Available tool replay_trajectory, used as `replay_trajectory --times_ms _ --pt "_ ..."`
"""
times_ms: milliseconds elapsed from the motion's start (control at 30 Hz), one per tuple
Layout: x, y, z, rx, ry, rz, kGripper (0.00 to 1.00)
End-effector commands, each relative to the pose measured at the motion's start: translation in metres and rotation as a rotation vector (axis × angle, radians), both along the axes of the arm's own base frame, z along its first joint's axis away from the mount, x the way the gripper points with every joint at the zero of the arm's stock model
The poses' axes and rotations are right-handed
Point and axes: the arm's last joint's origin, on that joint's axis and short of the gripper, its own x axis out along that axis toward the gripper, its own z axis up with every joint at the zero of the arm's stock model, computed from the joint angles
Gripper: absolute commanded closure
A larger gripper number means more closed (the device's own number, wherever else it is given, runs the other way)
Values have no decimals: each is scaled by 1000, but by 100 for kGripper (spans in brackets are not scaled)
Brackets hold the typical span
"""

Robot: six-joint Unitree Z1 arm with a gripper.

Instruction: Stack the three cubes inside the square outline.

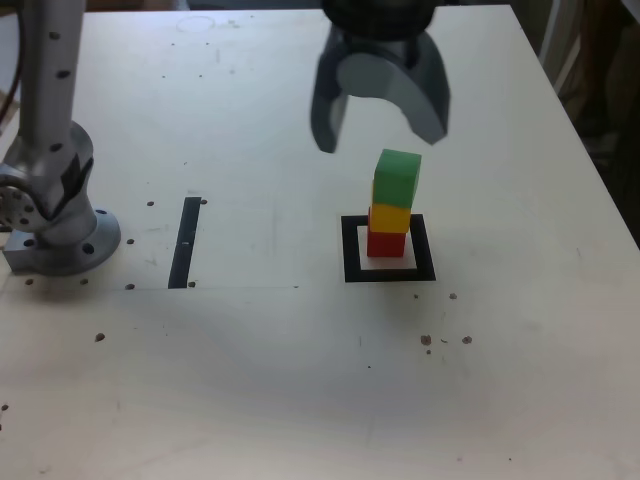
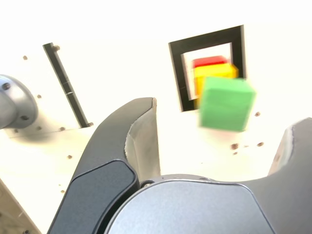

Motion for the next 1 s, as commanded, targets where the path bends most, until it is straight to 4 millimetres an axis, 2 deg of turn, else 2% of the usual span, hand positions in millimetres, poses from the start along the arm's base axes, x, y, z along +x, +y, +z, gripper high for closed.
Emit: replay_trajectory --times_ms 0,167,400,500,733,967 --pt "-32 2 21 -14 -35 -7 1" --pt "-81 3 31 -28 -39 -25 1" --pt "-136 12 22 -30 -20 -26 1" --pt "-156 15 10 -35 -10 -25 1" --pt "-199 22 -33 -57 19 -12 1" --pt "-216 24 -58 -75 31 2 1"
